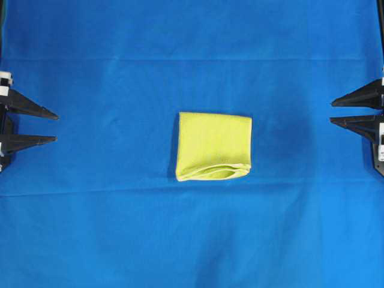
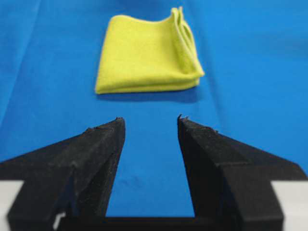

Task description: Fold the yellow towel.

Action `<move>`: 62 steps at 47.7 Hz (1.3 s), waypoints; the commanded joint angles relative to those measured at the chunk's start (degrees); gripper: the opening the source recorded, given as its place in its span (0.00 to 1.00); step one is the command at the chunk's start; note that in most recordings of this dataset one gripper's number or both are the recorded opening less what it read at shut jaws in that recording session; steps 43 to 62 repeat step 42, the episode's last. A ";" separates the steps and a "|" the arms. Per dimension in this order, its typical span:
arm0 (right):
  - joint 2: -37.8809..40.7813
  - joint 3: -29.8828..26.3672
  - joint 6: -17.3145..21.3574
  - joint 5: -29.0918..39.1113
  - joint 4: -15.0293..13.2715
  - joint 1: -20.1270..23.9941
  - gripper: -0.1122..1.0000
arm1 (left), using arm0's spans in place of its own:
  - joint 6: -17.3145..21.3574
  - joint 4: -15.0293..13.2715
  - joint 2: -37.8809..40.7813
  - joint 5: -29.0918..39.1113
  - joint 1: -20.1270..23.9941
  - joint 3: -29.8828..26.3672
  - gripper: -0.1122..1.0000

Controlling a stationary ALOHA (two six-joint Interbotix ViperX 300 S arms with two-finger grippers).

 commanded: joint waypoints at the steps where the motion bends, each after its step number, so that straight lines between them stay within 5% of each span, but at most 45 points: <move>1: 0.88 -0.70 0.09 -0.62 0.00 -0.09 0.54 | -0.09 -0.09 0.35 -0.53 0.26 -0.70 0.51; 62: 0.88 -0.70 0.09 -0.44 0.09 -0.26 0.54 | 0.00 -0.09 0.35 -0.53 1.32 -0.62 0.51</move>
